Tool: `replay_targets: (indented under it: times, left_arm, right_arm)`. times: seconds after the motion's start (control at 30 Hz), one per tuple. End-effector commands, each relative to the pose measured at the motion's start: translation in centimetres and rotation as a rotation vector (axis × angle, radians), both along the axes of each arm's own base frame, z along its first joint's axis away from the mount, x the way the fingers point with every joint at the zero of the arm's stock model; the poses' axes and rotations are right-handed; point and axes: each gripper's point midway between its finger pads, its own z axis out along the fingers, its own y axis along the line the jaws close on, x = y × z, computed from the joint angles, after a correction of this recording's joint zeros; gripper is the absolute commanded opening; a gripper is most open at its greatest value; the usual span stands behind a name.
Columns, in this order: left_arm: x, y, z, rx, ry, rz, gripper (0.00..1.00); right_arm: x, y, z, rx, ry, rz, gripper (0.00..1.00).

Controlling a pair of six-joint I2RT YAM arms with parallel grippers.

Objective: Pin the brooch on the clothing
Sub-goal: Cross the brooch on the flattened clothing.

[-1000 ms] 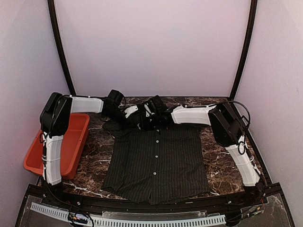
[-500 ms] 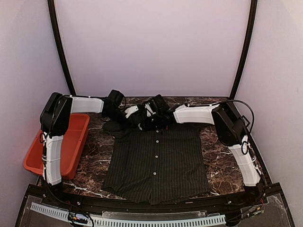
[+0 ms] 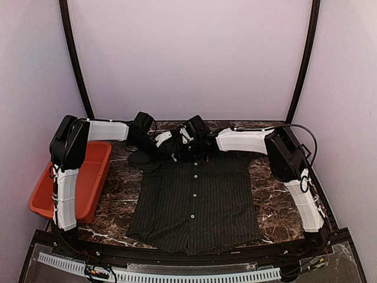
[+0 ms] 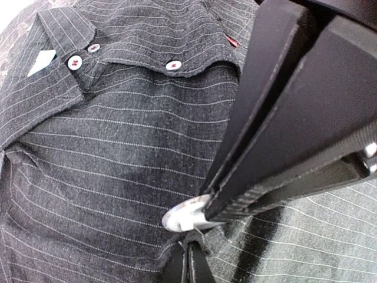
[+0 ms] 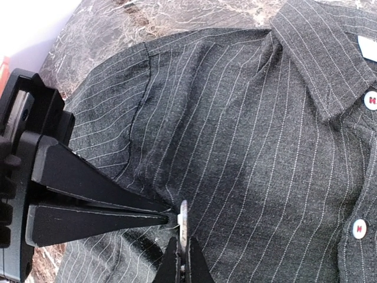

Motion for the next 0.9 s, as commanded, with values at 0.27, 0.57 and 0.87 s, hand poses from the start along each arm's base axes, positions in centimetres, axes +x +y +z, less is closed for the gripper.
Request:
replay_targets:
  times: [0.27,0.57,0.87]
  left_arm:
    - [1.2,0.4,3.1,-0.010,-0.087,0.037,0.23]
    - [1.8,1.4,6.2,-0.100,-0.084,0.111,0.44]
    - [0.8,1.7,10.1,-0.147,-0.060,0.173,0.65]
  right_arm:
    - [-2.9,0.8,0.1,0.050,0.159,0.088,0.00]
    - [-3.0,-0.2,0.3,0.043,0.179,0.089,0.00]
    - [-3.2,-1.0,0.6,0.047,0.187,0.097,0.00]
